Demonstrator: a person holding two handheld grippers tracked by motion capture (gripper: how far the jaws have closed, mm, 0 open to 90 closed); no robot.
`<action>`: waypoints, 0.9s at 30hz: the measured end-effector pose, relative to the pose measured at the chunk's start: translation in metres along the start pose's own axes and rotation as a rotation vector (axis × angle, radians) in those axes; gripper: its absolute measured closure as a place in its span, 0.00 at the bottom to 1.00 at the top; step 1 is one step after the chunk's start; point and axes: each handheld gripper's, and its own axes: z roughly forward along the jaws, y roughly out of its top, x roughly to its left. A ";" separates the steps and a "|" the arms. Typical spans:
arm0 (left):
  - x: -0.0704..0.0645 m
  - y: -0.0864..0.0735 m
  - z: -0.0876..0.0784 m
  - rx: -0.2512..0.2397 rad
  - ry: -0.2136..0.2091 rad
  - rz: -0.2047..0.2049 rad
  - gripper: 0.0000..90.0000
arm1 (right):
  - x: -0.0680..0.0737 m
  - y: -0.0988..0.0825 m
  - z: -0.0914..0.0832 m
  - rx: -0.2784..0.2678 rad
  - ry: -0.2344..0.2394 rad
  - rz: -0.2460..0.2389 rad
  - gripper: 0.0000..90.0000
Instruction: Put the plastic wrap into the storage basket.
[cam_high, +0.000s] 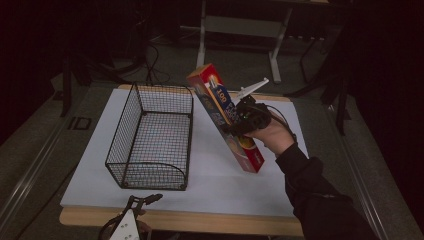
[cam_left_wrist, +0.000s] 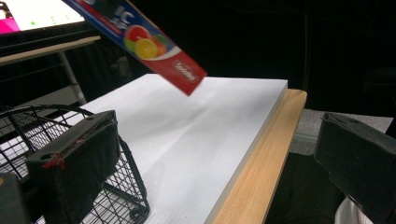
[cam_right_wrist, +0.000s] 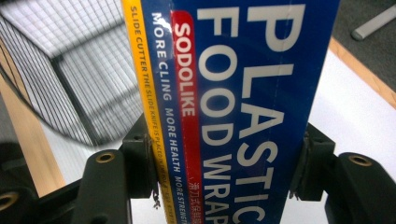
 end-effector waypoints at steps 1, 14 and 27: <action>0.000 0.000 0.000 0.001 0.001 0.002 0.01 | 0.002 0.005 0.000 -0.012 -0.003 0.006 0.43; -0.001 0.001 -0.001 -0.004 -0.003 0.009 0.01 | 0.032 0.064 0.007 -0.127 -0.011 0.086 0.44; 0.000 0.001 -0.002 -0.011 0.003 0.000 0.01 | 0.056 0.110 0.010 -0.195 -0.012 0.086 0.44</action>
